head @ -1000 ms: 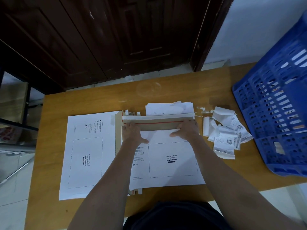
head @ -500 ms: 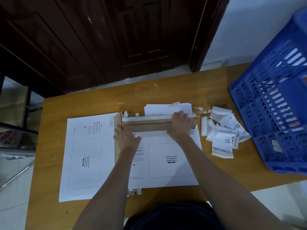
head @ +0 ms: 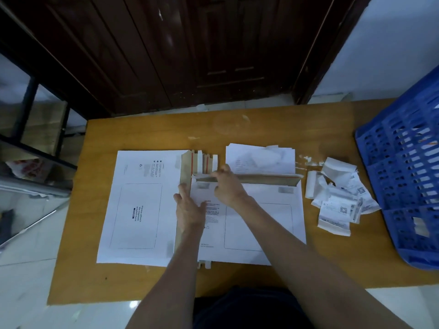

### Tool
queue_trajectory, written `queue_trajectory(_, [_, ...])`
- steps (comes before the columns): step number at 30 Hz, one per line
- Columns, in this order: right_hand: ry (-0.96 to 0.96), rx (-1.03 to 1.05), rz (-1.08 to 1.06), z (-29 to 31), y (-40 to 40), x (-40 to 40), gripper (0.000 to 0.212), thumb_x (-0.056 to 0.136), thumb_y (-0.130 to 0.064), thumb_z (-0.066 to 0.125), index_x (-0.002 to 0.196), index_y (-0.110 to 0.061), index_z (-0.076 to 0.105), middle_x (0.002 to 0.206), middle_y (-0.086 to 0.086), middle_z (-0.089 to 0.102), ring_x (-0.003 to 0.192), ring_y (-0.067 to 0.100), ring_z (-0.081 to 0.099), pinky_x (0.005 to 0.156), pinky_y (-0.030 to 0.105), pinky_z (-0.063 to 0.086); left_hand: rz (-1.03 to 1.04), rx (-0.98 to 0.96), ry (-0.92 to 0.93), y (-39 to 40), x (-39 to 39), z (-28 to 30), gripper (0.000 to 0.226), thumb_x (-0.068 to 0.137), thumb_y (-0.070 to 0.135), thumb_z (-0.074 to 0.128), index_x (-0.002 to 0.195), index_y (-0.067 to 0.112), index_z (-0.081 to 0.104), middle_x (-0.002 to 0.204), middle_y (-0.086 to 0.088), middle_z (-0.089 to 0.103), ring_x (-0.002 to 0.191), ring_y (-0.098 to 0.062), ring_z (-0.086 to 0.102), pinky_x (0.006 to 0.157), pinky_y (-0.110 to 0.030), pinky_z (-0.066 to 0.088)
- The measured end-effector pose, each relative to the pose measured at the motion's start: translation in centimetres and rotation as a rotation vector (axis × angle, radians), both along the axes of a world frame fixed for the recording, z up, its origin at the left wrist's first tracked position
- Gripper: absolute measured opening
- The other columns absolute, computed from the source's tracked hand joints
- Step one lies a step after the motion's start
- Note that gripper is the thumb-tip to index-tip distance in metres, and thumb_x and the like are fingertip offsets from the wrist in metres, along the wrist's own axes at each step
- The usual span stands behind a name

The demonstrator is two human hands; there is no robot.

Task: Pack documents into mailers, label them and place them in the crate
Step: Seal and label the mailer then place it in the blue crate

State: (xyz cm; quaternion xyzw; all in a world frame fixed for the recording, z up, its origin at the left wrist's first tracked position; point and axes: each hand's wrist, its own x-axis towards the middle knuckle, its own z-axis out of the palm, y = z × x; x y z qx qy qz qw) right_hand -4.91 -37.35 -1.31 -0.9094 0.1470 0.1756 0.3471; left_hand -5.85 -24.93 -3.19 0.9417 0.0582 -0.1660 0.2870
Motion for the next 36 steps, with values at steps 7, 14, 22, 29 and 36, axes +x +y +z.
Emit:
queue_trajectory(7, [-0.113,-0.361,0.211,-1.7,2.0,-3.8,0.052,0.085,-0.014,0.057,0.136,-0.017,0.045,0.146,0.004,0.034,0.130,0.029,0.030,0.106,0.037,0.028,-0.287,0.210,-0.122,0.3,-0.5,-2.3,0.060,0.095,0.017,0.055,0.146,0.027,0.027,0.119,-0.011,0.038,0.102,-0.021,0.051,0.086,-0.032,0.054])
queue_trajectory(14, [-0.071,-0.337,0.210,-2.7,3.5,-3.9,0.061,0.095,-0.022,0.049,0.149,-0.017,0.021,0.153,-0.003,0.023,0.143,0.020,0.016,0.107,0.037,0.023,-0.370,0.219,0.016,0.4,0.6,-2.3,0.040,0.098,0.021,0.044,0.137,0.014,0.041,0.134,-0.020,0.041,0.122,-0.039,0.044,0.099,-0.047,0.042])
queue_trajectory(22, [-0.051,-0.397,0.239,-2.7,3.4,-3.1,0.057,0.094,-0.029,0.052,0.145,-0.020,0.029,0.147,-0.002,0.030,0.139,0.018,0.023,0.109,0.040,0.024,-0.585,0.490,-0.129,-0.4,0.7,-1.5,0.059,0.096,0.025,0.051,0.147,0.015,0.023,0.156,-0.007,0.015,0.134,-0.022,0.032,0.103,-0.031,0.039])
queue_trajectory(29, [-0.061,-0.303,0.262,-3.5,2.5,-3.4,0.062,0.093,-0.031,0.053,0.148,-0.024,0.025,0.152,-0.007,0.026,0.143,0.017,0.019,0.105,0.042,0.034,-0.649,0.532,-0.034,-0.9,1.1,-0.5,0.055,0.098,0.024,0.044,0.148,0.015,0.024,0.157,-0.005,0.014,0.131,-0.023,0.037,0.103,-0.036,0.037])
queue_trajectory(36, [-0.335,-0.132,-0.386,-1.3,-2.3,-5.4,0.038,0.081,-0.002,0.054,0.117,-0.013,0.062,0.122,0.006,0.055,0.105,0.026,0.057,0.086,0.037,0.047,-0.211,0.108,-0.382,-4.3,2.5,1.9,0.040,0.084,-0.001,0.055,0.124,0.003,0.050,0.125,-0.018,0.050,0.110,-0.034,0.047,0.091,-0.043,0.044])
